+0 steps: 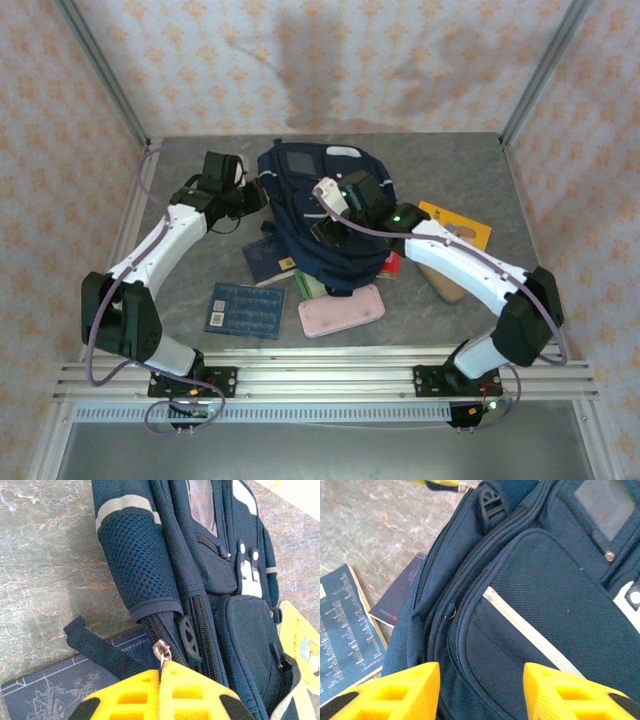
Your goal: Pack the student bag
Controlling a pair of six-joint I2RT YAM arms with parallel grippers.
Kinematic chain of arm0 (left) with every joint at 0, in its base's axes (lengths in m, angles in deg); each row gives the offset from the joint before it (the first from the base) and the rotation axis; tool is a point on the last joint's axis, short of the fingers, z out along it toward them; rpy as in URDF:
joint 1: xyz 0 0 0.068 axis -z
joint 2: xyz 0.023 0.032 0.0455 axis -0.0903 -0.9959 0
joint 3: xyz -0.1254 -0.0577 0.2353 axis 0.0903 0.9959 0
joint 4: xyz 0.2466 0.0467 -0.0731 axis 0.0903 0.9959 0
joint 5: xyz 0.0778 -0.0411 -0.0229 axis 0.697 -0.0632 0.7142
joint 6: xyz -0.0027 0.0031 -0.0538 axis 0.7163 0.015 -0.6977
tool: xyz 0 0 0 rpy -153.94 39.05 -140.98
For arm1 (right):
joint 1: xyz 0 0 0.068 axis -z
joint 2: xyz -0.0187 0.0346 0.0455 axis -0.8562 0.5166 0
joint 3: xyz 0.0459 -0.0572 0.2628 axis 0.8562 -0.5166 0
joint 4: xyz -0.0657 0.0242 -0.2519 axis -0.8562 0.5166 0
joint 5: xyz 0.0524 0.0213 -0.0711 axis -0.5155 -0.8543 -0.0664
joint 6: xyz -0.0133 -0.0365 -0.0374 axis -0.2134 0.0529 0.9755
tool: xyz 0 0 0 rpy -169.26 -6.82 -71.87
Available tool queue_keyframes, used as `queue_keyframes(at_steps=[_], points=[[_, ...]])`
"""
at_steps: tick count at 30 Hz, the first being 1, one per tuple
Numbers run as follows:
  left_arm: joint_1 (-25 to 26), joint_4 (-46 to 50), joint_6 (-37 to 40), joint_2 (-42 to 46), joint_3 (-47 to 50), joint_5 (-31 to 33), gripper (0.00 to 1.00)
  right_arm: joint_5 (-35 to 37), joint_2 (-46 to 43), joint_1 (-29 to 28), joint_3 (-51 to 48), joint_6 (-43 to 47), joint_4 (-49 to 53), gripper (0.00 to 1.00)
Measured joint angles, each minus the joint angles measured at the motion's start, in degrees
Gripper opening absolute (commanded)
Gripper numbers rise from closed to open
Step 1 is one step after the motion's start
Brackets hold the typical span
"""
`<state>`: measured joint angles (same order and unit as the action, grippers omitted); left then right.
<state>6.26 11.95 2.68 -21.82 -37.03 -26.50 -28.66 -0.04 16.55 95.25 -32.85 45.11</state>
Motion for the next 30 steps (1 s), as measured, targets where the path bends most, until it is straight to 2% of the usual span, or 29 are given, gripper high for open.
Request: queue_keyframes(at_steps=[1, 4, 6, 8, 9, 12, 13, 16, 19, 22, 26, 30], points=[[-0.2, 0.3, -0.4, 0.7, 0.2, 0.1, 0.00, 0.1, -1.3, 0.2, -0.4, -1.1, -0.3, 0.44], [-1.2, 1.2, -2.3, 3.3, 1.4, 0.6, 0.00, 1.3, -5.2, 1.3, -1.5, -5.4, -1.0, 0.23], [-1.7, 1.7, -3.7, 5.0, 2.4, 1.3, 0.00, 3.7, -7.4, 2.2, -1.7, -9.2, -0.6, 0.16], [-2.0, 2.2, -5.0, 6.7, 3.5, 2.1, 0.00, 7.0, -8.6, 3.9, -0.8, -13.4, 2.6, 0.07], [-2.1, 2.4, -5.5, 7.3, 4.1, 2.5, 0.00, 8.0, -8.6, 4.8, 0.0, -15.3, 4.4, 0.00], [-2.1, 2.3, -6.4, 9.4, 7.1, 3.6, 0.02, 10.4, -8.7, 8.2, 1.0, -20.3, 9.2, 0.00], [-2.1, 2.5, -6.4, 10.1, 8.5, 4.0, 0.08, 11.4, -8.8, 9.0, 0.5, -21.8, 10.1, 0.00], [-0.2, 6.4, -4.7, 10.9, 9.8, 7.0, 0.37, 14.1, -9.8, 9.5, -2.5, -26.1, 12.2, 0.00], [7.9, 12.8, 1.0, 11.1, 6.7, 14.6, 0.55, 15.8, -9.9, 9.6, -3.4, -30.3, 16.6, 0.20], [16.3, 16.3, 6.4, 11.1, 2.3, 19.1, 0.72, 16.8, -9.9, 9.7, -3.4, -32.7, 19.0, 0.29], [22.1, 16.9, 13.0, 7.8, -2.9, 19.7, 0.76, 17.0, -10.0, 9.7, -3.5, -34.4, 21.2, 0.34], [26.5, 16.2, 19.8, -2.2, -8.9, 16.3, 0.78, 17.0, -10.4, 9.8, -3.7, -35.5, 22.7, 0.40]])
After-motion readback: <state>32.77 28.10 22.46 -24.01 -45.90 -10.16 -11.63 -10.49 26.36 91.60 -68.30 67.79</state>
